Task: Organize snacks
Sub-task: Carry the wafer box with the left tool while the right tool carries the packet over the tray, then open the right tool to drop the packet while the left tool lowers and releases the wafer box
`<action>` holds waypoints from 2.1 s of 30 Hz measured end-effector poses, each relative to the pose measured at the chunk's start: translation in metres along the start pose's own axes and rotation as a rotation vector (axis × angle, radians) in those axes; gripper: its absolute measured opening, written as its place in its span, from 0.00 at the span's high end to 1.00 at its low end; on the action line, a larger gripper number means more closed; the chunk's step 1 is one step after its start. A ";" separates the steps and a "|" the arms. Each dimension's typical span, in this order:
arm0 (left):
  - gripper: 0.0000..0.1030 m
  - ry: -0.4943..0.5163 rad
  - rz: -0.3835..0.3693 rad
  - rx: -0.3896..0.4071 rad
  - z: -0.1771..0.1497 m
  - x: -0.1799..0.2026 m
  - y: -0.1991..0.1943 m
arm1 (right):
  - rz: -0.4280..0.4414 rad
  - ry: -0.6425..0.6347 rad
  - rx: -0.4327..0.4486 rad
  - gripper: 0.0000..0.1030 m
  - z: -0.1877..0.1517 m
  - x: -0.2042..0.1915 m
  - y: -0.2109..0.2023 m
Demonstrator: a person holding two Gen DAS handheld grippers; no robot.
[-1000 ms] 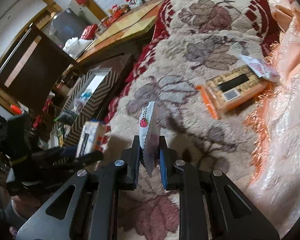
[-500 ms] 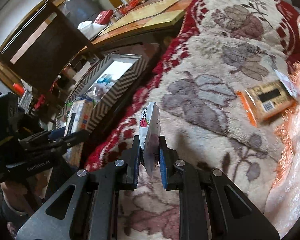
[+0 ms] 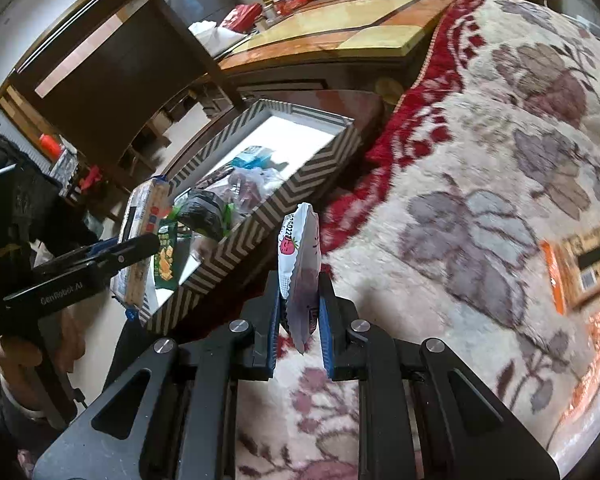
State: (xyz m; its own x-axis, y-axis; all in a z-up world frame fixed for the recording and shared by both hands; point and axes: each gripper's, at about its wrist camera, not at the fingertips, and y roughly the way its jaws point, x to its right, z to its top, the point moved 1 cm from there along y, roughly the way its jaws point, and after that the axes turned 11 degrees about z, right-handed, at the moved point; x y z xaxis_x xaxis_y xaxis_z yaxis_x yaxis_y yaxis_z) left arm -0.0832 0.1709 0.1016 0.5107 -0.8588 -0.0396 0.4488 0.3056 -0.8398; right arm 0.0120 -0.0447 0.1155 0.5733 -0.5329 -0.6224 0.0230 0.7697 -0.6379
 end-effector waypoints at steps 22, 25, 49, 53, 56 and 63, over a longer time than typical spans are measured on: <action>0.44 -0.104 0.082 -0.059 0.009 -0.057 0.042 | 0.036 -0.075 -0.081 0.85 0.045 -0.033 0.064; 0.44 -0.106 0.085 -0.064 0.009 -0.058 0.045 | 0.037 -0.081 -0.086 0.85 0.050 -0.035 0.069; 0.44 -0.104 0.089 -0.109 0.017 -0.058 0.072 | -0.020 -0.092 -0.108 0.85 0.082 -0.030 0.111; 0.44 -0.102 0.092 -0.105 0.019 -0.056 0.074 | -0.036 -0.099 -0.123 0.85 0.087 -0.032 0.125; 0.44 -0.104 0.093 -0.106 0.020 -0.057 0.075 | -0.035 -0.086 -0.140 0.85 0.087 -0.030 0.136; 0.44 -0.097 0.104 -0.102 0.019 -0.057 0.073 | -0.015 -0.036 -0.131 0.83 0.082 -0.023 0.139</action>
State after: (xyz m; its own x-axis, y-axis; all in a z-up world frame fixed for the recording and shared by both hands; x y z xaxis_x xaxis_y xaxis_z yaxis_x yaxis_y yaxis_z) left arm -0.0658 0.2502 0.0529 0.6210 -0.7796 -0.0810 0.3154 0.3432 -0.8847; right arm 0.0693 0.1030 0.0783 0.6024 -0.5291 -0.5977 -0.0747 0.7081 -0.7021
